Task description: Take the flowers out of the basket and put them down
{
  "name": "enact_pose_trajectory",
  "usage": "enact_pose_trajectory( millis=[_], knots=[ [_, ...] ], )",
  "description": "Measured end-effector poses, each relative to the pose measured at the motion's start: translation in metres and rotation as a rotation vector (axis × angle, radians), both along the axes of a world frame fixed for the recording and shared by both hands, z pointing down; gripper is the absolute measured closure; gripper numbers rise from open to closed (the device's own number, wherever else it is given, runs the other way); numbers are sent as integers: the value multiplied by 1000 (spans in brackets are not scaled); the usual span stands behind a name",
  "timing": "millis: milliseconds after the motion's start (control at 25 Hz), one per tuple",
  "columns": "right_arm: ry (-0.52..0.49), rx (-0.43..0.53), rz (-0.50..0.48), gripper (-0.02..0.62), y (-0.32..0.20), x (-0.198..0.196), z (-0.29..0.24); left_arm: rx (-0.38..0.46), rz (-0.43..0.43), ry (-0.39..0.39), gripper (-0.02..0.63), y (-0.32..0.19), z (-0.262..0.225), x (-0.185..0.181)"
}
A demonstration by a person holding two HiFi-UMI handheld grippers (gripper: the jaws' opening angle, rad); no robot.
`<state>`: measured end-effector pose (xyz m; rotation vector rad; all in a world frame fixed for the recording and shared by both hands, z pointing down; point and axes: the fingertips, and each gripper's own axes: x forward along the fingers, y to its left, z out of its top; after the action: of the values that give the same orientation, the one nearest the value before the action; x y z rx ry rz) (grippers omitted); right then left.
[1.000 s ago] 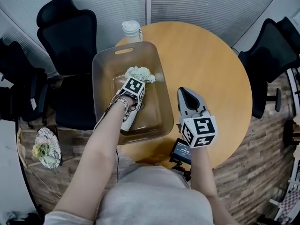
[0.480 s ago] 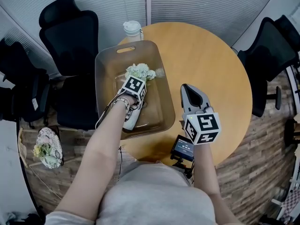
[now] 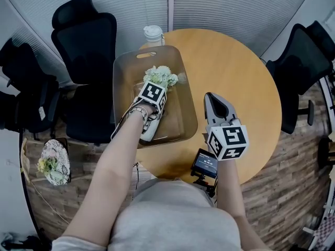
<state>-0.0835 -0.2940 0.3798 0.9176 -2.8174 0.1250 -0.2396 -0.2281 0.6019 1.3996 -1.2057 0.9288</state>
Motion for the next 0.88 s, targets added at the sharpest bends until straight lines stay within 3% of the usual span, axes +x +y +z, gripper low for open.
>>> enact_pose_trajectory(
  millis=[880],
  knots=[
    [-33, 56, -37, 571, 37, -4, -32, 265, -6, -61, 252, -12, -79, -5]
  ],
)
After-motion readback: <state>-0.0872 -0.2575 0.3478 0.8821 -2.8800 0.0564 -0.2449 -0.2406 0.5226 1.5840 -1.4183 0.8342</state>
